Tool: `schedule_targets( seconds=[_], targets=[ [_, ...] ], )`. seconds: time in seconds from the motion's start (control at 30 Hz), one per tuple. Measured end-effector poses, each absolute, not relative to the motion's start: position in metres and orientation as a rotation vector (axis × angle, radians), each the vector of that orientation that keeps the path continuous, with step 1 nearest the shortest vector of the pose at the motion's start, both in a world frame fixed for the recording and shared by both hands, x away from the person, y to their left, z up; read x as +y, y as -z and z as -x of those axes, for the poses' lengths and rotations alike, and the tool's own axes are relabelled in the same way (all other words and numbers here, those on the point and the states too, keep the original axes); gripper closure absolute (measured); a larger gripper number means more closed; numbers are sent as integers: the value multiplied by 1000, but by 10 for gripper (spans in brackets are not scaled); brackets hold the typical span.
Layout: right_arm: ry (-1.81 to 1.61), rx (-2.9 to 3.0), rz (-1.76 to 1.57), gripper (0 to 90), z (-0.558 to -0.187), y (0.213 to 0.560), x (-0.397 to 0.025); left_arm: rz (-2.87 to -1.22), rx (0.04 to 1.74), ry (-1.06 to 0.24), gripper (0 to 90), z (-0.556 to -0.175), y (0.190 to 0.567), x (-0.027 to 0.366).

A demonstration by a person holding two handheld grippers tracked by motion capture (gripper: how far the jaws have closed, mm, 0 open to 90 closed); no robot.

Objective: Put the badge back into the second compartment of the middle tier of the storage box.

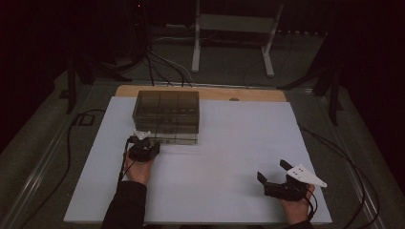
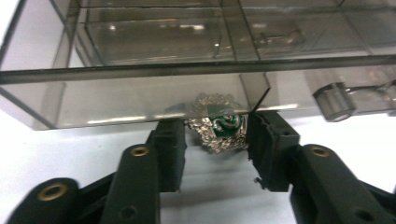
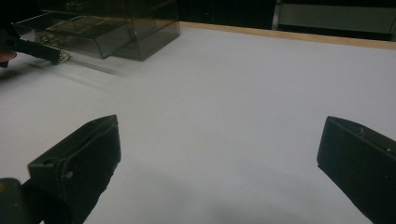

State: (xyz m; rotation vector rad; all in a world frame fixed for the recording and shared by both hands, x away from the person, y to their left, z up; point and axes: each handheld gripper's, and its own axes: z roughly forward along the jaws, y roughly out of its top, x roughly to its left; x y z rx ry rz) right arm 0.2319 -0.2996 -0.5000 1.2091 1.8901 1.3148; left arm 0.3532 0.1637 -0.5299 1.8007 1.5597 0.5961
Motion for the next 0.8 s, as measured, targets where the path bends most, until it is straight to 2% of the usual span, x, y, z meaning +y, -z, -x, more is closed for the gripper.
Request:
schedule_targets(
  seconds=[0.27,0.47,0.7,0.8],
  targets=[
    [-1306,1892,-1215,0,-232,500,-300,-1777,1537,-579,710,-347,525,161],
    [-1299,1895,-1219,0,-232,501,-300,-1739,1537,-521,751,-340,523,162],
    [-1286,1899,-1224,0,-233,501,-300,-1702,1523,-471,863,-336,521,163],
    [-1285,1900,-1224,0,-233,501,-300,-1704,1513,-444,877,-335,521,161]
  ],
)
